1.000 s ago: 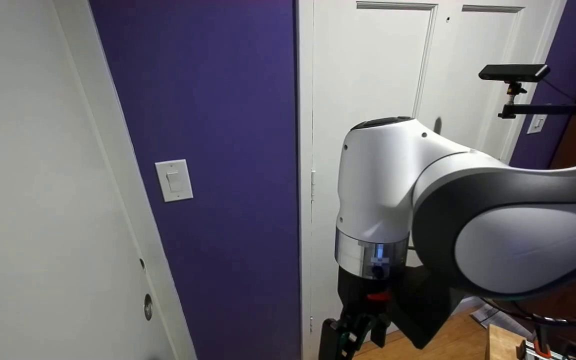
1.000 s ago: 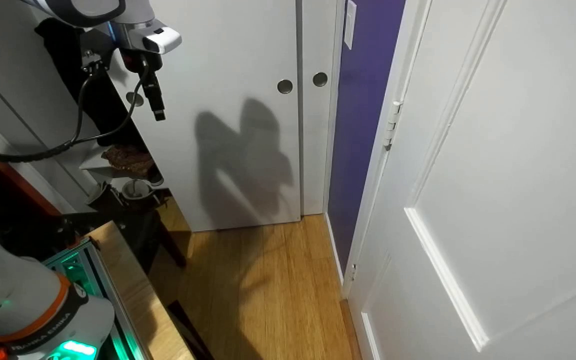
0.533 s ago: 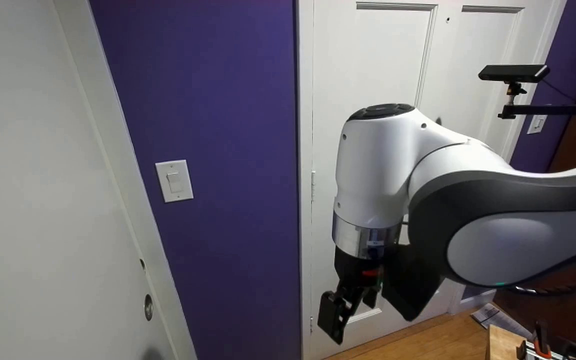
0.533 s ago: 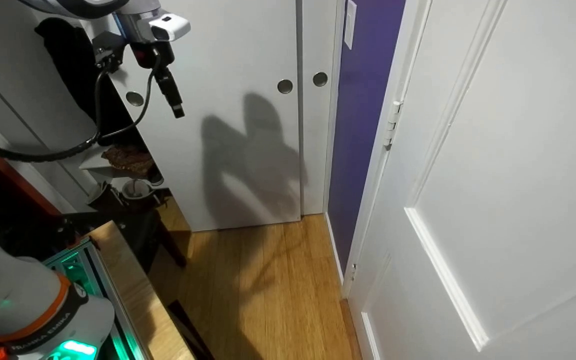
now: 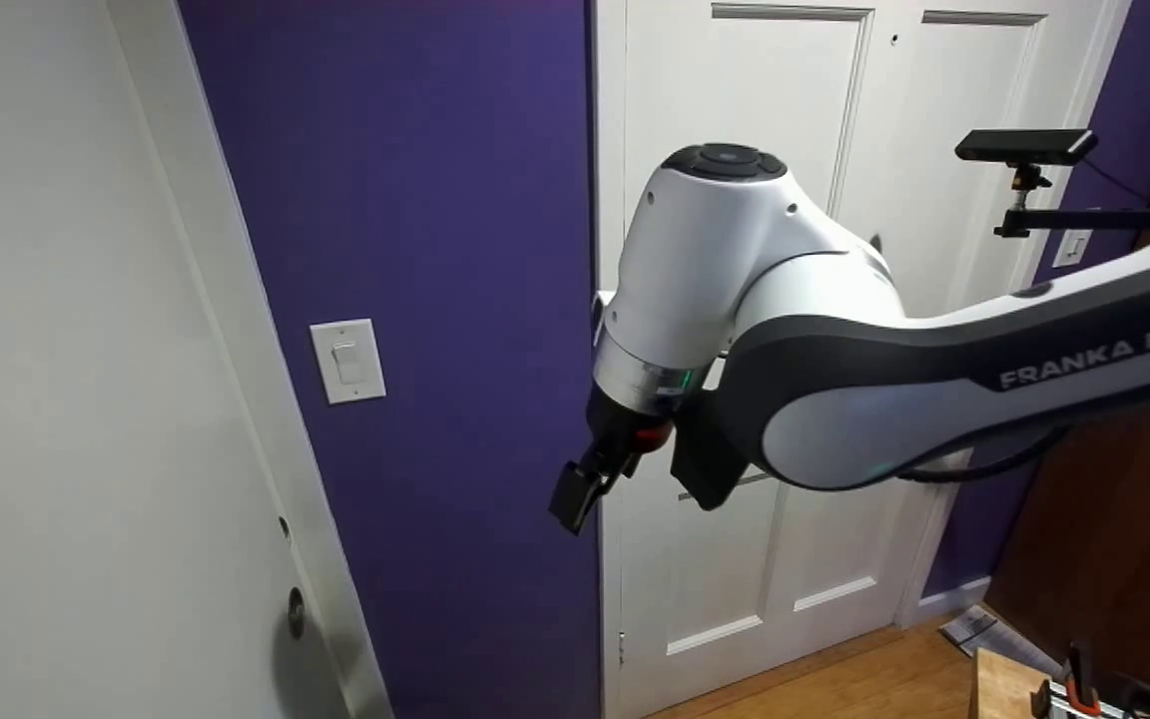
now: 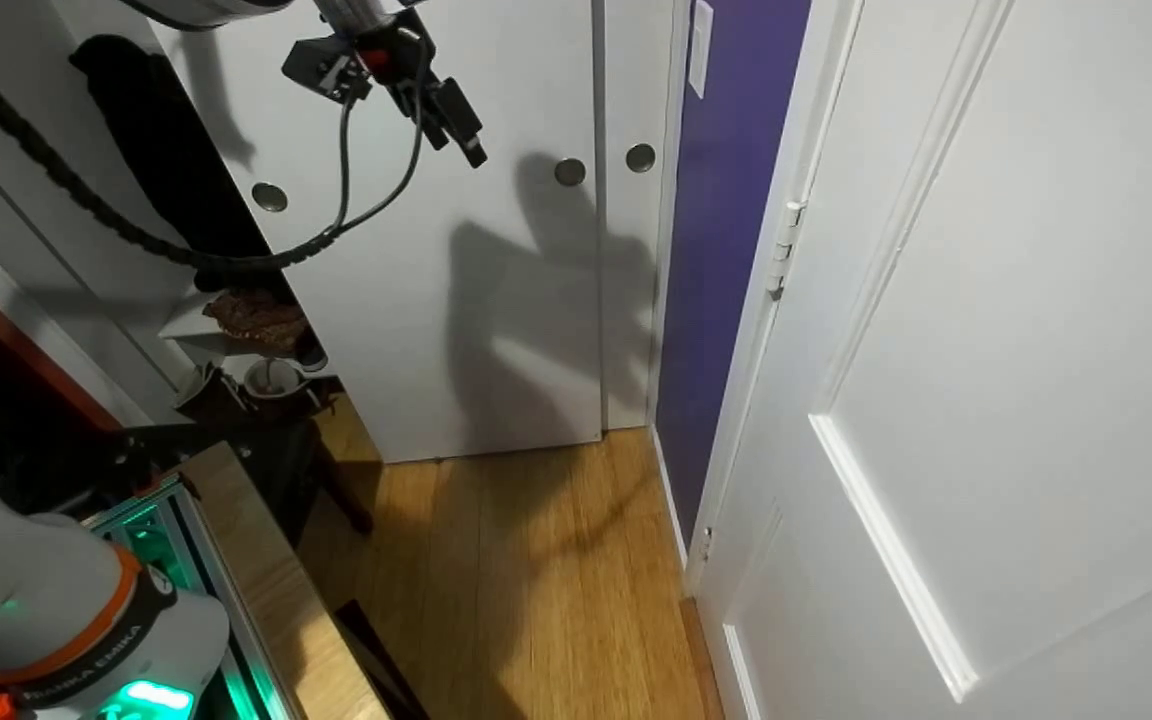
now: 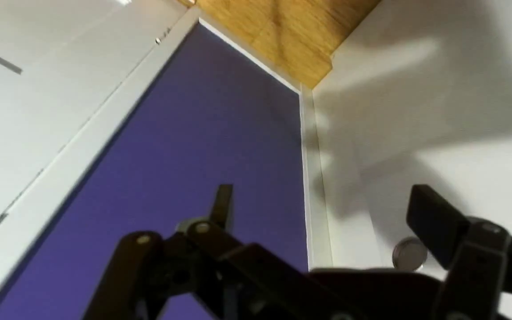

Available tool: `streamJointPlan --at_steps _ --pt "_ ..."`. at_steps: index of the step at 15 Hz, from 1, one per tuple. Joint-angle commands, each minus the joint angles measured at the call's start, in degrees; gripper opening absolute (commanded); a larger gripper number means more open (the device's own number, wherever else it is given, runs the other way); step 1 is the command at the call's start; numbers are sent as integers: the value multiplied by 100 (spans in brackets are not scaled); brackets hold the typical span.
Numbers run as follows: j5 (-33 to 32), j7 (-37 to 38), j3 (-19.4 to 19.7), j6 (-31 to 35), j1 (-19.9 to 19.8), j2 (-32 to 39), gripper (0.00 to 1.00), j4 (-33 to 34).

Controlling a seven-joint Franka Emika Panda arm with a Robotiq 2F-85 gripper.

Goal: Push the light switch upwards

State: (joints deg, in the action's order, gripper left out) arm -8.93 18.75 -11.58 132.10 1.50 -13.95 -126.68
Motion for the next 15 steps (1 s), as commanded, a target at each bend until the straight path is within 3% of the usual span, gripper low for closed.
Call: streamJointPlan --at_steps 1,7,12,13,15 --pt "-284 -341 186 694 -8 720 100 633" --pt "-263 -799 486 1439 55 1724 100 1870" --pt "-358 -560 720 1933 165 2588 100 2861" --pt "-153 -735 714 1848 175 2164 100 2414" --pt "-138 -745 777 1887 203 2435 100 2694"
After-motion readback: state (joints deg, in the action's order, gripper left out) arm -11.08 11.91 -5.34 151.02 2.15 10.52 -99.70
